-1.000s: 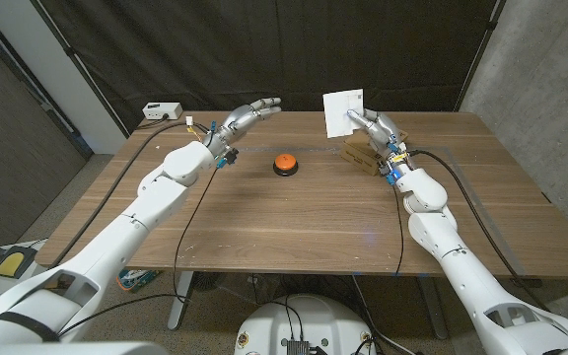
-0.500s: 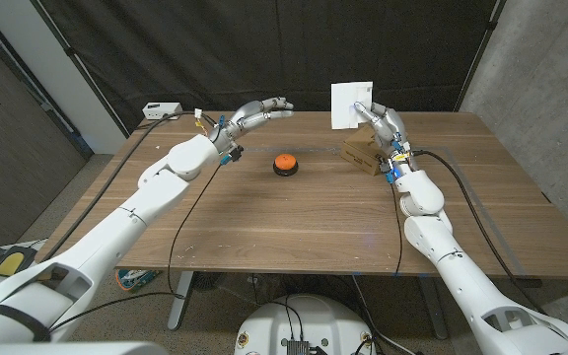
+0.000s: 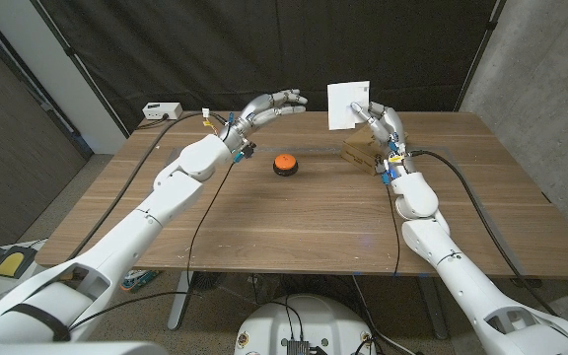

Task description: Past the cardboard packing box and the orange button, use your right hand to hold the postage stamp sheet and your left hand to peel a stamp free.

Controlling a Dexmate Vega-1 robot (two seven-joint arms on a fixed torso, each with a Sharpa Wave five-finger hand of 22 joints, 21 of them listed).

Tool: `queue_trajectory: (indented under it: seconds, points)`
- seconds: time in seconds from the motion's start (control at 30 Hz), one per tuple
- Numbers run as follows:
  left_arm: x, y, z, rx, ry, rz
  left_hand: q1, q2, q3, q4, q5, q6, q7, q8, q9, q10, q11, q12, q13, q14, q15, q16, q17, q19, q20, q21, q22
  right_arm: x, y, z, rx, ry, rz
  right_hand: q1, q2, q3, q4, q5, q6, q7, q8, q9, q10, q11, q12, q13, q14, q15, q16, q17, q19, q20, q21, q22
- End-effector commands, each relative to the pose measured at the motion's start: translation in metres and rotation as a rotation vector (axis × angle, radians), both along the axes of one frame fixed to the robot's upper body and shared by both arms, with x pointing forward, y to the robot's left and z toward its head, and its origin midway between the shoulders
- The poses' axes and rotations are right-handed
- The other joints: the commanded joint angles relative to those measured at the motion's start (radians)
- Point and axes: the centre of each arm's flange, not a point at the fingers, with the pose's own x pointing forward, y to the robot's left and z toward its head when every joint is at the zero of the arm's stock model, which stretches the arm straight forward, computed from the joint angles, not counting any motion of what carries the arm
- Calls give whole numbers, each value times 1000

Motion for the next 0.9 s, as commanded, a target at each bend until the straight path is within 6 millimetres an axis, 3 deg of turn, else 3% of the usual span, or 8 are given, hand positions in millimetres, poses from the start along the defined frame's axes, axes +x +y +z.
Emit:
queue_trajectory:
  seconds: [0.03,0.13,0.4,0.9]
  points:
    - [2,-11,4,-58,23,-51,25,0,10,-3,1,20,2,8,-1,12,-4,4,3,13,6,3,2,-8,8,3,2,-6,12,5,-21,-45,-8,9,-5,-1,-5,5,65,-56,51,-4,15,-1,-4,-3,4,-65,2,8,-5,-63,12,-1]
    - [3,-13,4,-50,26,-53,31,-1,9,-2,0,14,3,6,-2,8,-5,1,3,12,10,2,2,-7,9,2,2,-7,15,6,-24,-55,-14,11,-8,-7,-7,5,74,-56,44,-14,2,10,-16,-11,6,-65,9,21,-9,-63,22,-2]
    - [4,-19,6,0,14,-48,48,-11,3,2,-4,-5,-20,3,1,-6,-3,-8,5,5,8,-3,3,-9,8,-4,1,-9,23,9,-26,-85,-41,15,-13,-16,-11,4,87,-58,36,-27,0,10,-19,-9,3,-65,17,40,-18,-63,37,-3]
    - [6,-25,4,30,-14,-25,102,12,10,11,-19,106,-35,72,23,22,-27,-2,9,18,4,2,9,3,5,-11,1,-8,36,15,-50,-108,-54,20,-13,-29,-13,6,100,-63,16,-48,-4,10,-20,0,-9,-64,29,74,-33,-63,64,-1]
